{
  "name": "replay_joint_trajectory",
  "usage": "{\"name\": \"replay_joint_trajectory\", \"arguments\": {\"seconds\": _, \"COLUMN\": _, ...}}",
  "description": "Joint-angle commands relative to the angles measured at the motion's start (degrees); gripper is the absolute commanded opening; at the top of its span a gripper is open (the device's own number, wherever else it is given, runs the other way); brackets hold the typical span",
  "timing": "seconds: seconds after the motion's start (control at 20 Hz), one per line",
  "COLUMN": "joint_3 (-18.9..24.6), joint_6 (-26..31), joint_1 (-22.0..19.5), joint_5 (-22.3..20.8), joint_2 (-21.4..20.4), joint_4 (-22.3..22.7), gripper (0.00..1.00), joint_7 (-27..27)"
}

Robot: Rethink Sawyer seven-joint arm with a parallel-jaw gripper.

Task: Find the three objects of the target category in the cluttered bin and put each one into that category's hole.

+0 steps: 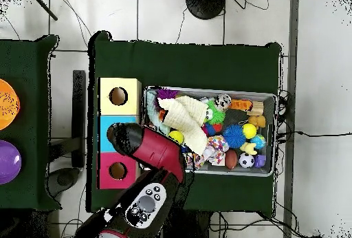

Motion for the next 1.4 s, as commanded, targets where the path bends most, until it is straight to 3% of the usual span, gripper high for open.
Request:
{"name": "replay_joint_trajectory", "arguments": {"seconds": 0.05, "joint_3": -5.28, "joint_6": 8.48, "joint_1": 0.24, "joint_5": -6.81, "joint_2": 5.21, "joint_4": -6.33, "gripper": 1.0, "joint_7": 7.44}}
{"name": "replay_joint_trajectory", "arguments": {"seconds": 0.25, "joint_3": -6.06, "joint_6": 6.8, "joint_1": 0.56, "joint_5": -7.76, "joint_2": 6.24, "joint_4": -6.72, "gripper": 1.0, "joint_7": 8.12}}
{"name": "replay_joint_trajectory", "arguments": {"seconds": 0.3, "joint_3": -4.94, "joint_6": 6.06, "joint_1": 0.24, "joint_5": -7.55, "joint_2": 5.7, "joint_4": -6.08, "gripper": 0.0, "joint_7": 7.67}}
{"name": "replay_joint_trajectory", "arguments": {"seconds": 0.5, "joint_3": -2.42, "joint_6": 4.89, "joint_1": -0.92, "joint_5": -6.03, "joint_2": 4.34, "joint_4": -4.68, "gripper": 0.0, "joint_7": 7.09}}
{"name": "replay_joint_trajectory", "arguments": {"seconds": 0.7, "joint_3": 1.67, "joint_6": 8.75, "joint_1": -3.32, "joint_5": -3.51, "joint_2": 2.16, "joint_4": -3.24, "gripper": 0.0, "joint_7": 7.23}}
{"name": "replay_joint_trajectory", "arguments": {"seconds": 0.85, "joint_3": -0.39, "joint_6": 12.24, "joint_1": -2.3, "joint_5": -4.35, "joint_2": 2.87, "joint_4": -4.92, "gripper": 0.0, "joint_7": 9.51}}
{"name": "replay_joint_trajectory", "arguments": {"seconds": 0.95, "joint_3": -4.66, "joint_6": 13.48, "joint_1": -0.11, "joint_5": -3.86, "joint_2": 4.99, "joint_4": -7.71, "gripper": 0.0, "joint_7": 15.48}}
{"name": "replay_joint_trajectory", "arguments": {"seconds": 1.3, "joint_3": -6.54, "joint_6": 19.08, "joint_1": 0.2, "joint_5": -4.3, "joint_2": 0.49, "joint_4": -7.74, "gripper": 0.0, "joint_7": 14.31}}
{"name": "replay_joint_trajectory", "arguments": {"seconds": 1.4, "joint_3": -8.3, "joint_6": 17.73, "joint_1": 0.47, "joint_5": -4.95, "joint_2": 0.04, "joint_4": -7.78, "gripper": 0.0, "joint_7": 13.26}}
